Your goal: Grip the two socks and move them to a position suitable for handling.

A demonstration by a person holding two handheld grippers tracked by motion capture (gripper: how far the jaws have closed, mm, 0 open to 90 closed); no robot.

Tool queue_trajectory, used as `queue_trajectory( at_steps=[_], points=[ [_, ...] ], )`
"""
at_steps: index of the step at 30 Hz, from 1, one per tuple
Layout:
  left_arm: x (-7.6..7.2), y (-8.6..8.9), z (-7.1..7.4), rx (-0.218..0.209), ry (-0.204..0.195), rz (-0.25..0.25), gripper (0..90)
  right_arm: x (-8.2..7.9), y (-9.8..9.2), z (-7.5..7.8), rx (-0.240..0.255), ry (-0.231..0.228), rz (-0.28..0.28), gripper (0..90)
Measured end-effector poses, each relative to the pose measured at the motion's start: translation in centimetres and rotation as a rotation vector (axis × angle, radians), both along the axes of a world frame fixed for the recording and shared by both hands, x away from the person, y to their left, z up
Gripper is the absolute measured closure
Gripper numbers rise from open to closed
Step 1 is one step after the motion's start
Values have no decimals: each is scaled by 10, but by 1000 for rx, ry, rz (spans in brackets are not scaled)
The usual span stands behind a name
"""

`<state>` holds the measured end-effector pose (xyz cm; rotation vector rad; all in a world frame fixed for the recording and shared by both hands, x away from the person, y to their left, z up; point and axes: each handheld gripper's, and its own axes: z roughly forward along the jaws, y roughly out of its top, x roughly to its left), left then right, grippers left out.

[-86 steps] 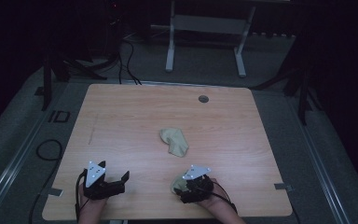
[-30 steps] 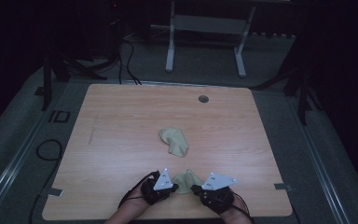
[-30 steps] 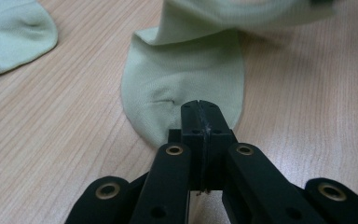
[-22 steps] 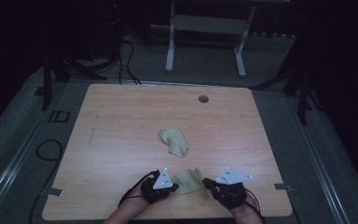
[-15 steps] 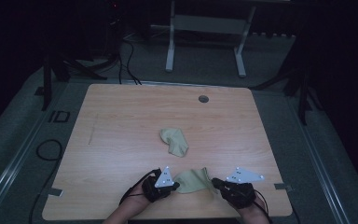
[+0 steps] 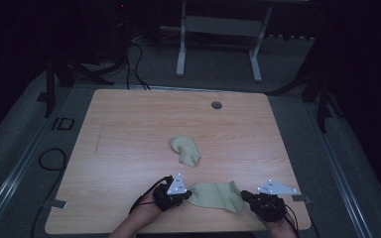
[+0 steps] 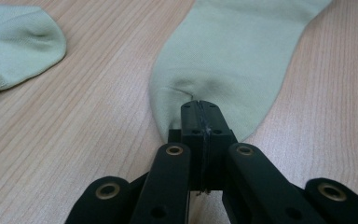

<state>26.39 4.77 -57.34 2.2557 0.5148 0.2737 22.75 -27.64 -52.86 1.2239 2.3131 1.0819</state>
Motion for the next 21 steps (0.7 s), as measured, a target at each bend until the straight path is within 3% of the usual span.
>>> queue_trajectory(
  at_steps=[6,8,10,11,14,21],
  points=[
    [1,-3,1,17,-14,-5,894,8,1,3,-5,-18,-7,697],
    [2,-4,1,16,-9,-4,894,12,4,10,-24,-66,-44,698],
    [2,-5,1,15,-9,-7,894,14,5,13,-12,-78,-42,722],
    [3,-5,1,19,-9,-9,894,20,10,14,1,-71,-19,791],
    [2,-7,1,19,-9,-12,894,26,22,1,-39,-34,23,856],
    [2,-10,2,22,-6,-8,894,37,29,-27,-112,31,28,874]
  ],
)
